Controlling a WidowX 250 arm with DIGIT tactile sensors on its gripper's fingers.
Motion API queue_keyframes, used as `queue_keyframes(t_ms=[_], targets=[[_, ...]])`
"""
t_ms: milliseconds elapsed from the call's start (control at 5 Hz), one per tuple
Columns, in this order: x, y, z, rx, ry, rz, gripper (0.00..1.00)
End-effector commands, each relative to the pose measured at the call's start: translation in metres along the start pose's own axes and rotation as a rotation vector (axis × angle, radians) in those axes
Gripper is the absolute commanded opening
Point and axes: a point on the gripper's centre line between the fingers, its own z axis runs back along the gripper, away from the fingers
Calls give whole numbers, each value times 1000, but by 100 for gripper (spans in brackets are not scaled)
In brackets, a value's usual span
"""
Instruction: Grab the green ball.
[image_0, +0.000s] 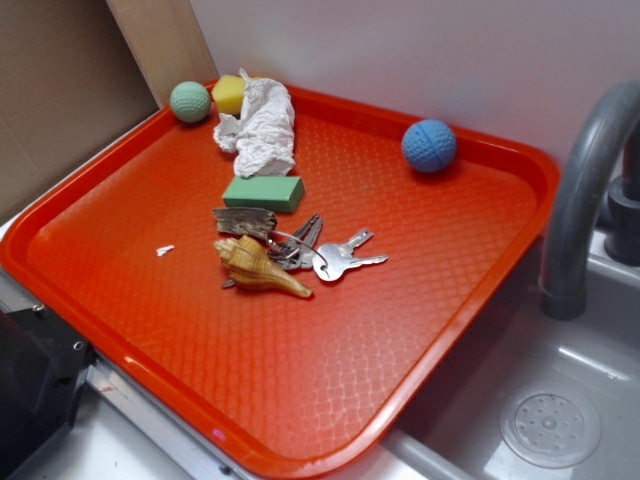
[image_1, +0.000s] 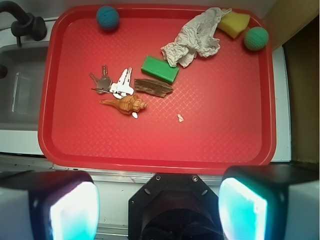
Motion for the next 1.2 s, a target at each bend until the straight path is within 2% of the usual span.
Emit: queue_keyframes(t_ms=[0,200,400,600,800,1000], targets=[[0,0,0,0,0,0,100],[46,21,-41,56,-47,76,100],[81,53,-66,84,-139,187,100],[98,90,-93,100,-171,228,100],[106,124,-113,113,-193,241,100],[114,142,-144,169,-142,231,100]])
